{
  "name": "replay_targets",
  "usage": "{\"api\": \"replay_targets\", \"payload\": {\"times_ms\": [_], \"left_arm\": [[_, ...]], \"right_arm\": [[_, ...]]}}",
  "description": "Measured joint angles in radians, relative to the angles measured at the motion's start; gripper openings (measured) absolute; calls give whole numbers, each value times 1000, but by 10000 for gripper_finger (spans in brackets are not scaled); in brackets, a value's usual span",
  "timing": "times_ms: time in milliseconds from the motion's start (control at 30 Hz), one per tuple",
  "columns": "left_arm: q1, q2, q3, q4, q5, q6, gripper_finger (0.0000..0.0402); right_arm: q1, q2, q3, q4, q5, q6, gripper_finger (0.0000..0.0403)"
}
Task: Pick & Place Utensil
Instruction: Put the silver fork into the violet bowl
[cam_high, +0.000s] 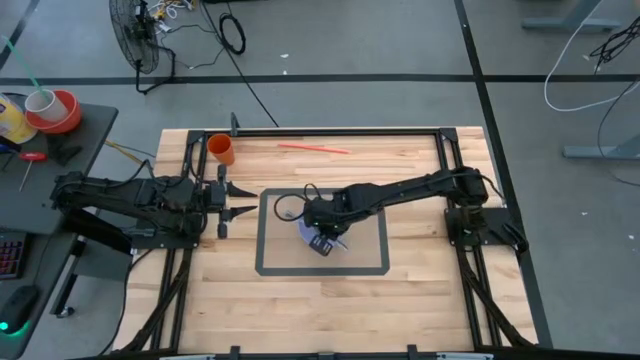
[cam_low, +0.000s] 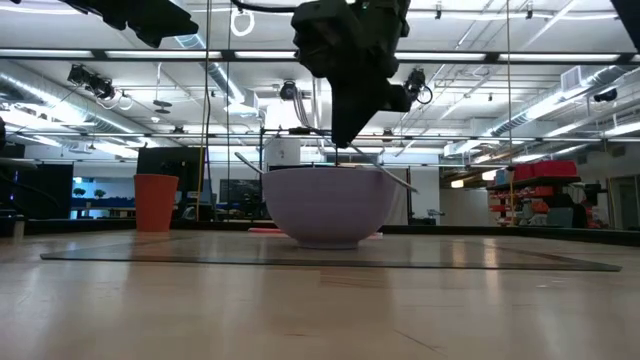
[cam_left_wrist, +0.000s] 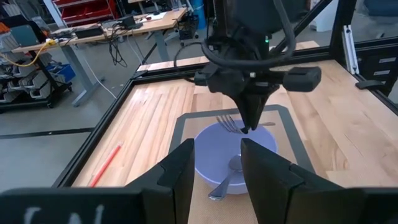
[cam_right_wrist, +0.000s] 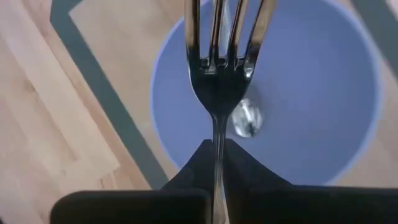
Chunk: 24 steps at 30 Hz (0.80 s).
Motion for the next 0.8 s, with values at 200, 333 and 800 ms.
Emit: {"api": "replay_targets", "payload": {"times_ms": [200, 333, 800], "left_arm": [[0, 0, 0, 0, 0, -1, 135], [0, 0, 0, 0, 0, -4, 135], [0, 0, 0, 0, 0, -3, 135]], "right_arm": [[2, 13, 0, 12, 56, 16, 11], [-1, 13, 0, 12, 126, 34, 11], [-6, 80, 1, 23, 125, 41, 11]]}}
